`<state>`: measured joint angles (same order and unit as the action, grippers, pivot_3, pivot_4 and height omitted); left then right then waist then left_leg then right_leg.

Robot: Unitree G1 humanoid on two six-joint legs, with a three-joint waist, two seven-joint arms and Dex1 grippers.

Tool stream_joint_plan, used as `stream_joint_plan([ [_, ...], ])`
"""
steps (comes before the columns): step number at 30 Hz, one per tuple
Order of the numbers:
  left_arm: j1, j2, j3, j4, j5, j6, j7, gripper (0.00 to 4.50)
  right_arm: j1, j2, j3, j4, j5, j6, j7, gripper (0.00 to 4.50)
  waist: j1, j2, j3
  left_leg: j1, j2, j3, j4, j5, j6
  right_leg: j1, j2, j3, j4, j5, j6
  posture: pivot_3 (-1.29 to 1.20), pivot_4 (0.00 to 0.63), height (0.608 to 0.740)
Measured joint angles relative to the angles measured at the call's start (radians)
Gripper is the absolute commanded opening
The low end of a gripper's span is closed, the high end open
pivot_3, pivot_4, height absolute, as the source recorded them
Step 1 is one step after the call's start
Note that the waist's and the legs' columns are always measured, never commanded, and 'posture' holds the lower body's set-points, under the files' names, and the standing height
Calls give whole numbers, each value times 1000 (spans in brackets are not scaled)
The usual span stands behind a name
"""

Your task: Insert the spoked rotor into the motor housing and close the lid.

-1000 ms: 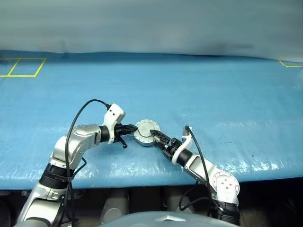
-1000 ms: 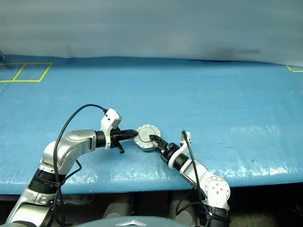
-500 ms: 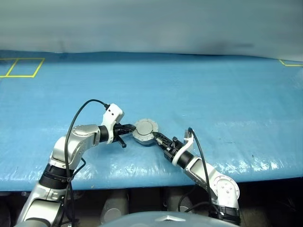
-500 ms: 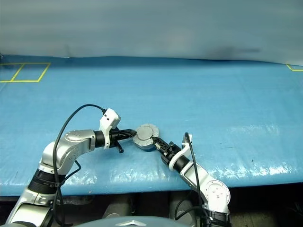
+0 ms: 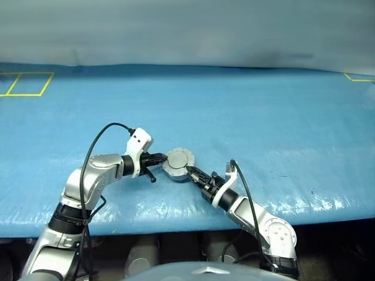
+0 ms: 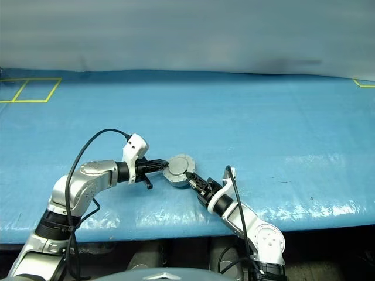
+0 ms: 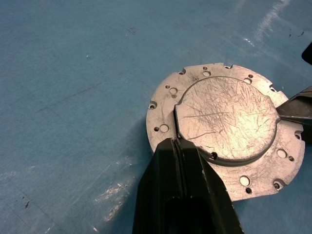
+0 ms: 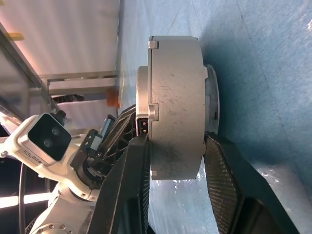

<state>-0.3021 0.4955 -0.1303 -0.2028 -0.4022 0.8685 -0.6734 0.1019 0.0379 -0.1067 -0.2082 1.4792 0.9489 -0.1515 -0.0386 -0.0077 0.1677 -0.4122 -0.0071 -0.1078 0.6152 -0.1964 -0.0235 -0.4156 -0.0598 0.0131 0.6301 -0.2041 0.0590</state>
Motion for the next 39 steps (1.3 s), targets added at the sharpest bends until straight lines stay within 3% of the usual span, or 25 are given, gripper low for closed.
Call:
stream_joint_plan([
  [5,45,-128,128,-37,-42,49,146,0,6,5,18,-1,9,-4,-1,1253,-2,0,0,-1,0,0,0,0,0,-1,0,0,0,0,0,0,150,740],
  [8,82,-237,267,-112,-125,103,247,597,17,7,21,-3,25,-14,-7,1253,0,0,0,-1,0,0,0,0,0,-1,0,0,0,0,1,0,150,740],
  [16,271,-567,526,-197,-384,132,466,3248,19,7,21,-5,49,-34,-25,1253,3,-1,1,-3,0,-1,4,0,0,1,0,0,-1,1,1,0,150,740],
  [20,330,-581,592,-197,-575,126,520,4478,-29,4,9,0,62,-57,-24,1253,2,-3,3,-3,0,-2,6,-1,0,1,1,-1,-1,1,1,0,150,740],
  [24,387,-581,601,-190,-780,130,580,4500,-110,-28,-25,9,68,-79,-2,1253,3,-4,4,-5,-2,-2,7,-1,1,1,-1,-1,-2,1,1,0,150,740],
  [29,409,-577,561,-159,-940,109,632,4500,-163,-51,-43,32,71,-94,18,1253,4,-3,4,-4,-1,-2,6,-1,1,1,0,-1,-1,1,1,0,150,740],
  [39,437,-566,427,-130,-1075,30,634,4500,-199,-37,8,38,75,-88,19,1253,3,-3,4,-4,-1,-2,6,-1,1,1,0,0,-1,1,1,0,150,740],
])
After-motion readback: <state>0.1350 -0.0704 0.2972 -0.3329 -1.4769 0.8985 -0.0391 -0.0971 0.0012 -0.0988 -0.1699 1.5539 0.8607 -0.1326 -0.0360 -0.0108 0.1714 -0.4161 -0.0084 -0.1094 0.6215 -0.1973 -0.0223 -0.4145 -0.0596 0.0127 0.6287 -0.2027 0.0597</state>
